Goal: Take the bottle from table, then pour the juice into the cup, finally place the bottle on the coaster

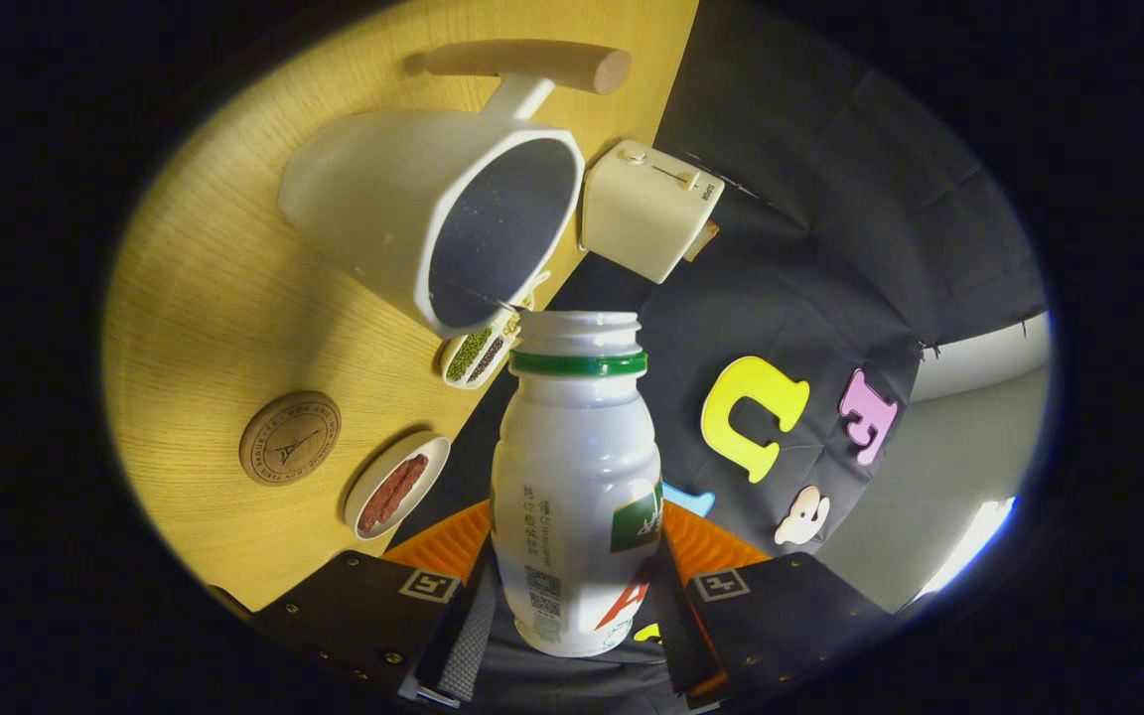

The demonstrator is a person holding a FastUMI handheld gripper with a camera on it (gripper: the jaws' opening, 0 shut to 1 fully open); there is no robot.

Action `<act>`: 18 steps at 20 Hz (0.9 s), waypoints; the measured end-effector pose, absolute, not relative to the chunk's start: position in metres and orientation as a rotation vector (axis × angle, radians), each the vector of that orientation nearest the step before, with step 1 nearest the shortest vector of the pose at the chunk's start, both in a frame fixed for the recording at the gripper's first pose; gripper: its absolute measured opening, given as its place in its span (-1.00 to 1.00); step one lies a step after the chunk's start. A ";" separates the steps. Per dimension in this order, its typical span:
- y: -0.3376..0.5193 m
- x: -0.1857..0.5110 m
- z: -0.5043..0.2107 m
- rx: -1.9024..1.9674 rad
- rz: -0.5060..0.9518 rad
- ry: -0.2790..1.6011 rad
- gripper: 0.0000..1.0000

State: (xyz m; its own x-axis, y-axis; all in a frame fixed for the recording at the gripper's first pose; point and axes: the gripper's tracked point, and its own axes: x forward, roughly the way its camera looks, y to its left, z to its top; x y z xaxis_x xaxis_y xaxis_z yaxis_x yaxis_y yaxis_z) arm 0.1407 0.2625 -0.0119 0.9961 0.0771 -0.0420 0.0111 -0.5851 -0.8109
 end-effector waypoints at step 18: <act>0.263 0.139 -0.009 -2.191 0.073 -0.084 0.40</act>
